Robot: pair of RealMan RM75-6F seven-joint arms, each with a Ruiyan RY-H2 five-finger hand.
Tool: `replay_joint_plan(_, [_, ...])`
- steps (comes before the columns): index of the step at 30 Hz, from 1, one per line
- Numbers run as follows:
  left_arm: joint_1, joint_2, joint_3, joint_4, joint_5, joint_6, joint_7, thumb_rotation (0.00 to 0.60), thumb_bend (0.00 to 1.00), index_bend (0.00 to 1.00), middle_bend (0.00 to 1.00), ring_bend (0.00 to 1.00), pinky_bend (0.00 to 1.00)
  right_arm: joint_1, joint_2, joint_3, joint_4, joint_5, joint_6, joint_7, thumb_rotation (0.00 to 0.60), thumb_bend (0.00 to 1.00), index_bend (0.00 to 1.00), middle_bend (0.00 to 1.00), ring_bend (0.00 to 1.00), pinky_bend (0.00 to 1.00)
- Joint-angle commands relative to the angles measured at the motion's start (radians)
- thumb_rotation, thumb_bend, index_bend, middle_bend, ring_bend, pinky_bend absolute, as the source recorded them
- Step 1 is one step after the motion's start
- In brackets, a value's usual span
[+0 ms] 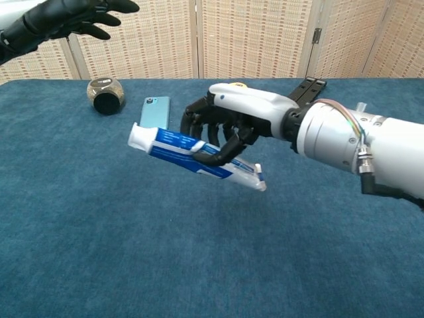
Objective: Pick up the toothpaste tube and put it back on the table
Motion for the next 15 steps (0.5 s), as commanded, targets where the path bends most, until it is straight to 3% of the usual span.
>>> replay_joint_plan(1, [0.009,0.002,0.002,0.01,-0.007,0.008,-0.008,0.0,0.0,0.0,0.0,0.0,0.13,0.013,0.084,-0.038,-0.019,0.113,-0.054,-0.186,0.6,0.5,0.75,0.66,0.59,0.67])
replay_joint_plan(5, [0.024,0.002,0.008,0.033,-0.017,0.016,-0.018,0.0,0.0,0.0,0.0,0.0,0.13,0.022,0.101,-0.06,-0.015,0.19,-0.05,-0.311,0.6,0.45,0.66,0.58,0.52,0.63])
replay_joint_plan(15, [0.07,0.007,0.017,0.092,-0.058,0.039,-0.063,0.0,0.0,0.0,0.0,0.0,0.13,0.038,0.115,-0.091,-0.032,0.323,-0.027,-0.472,0.6,0.34,0.08,0.22,0.2,0.39])
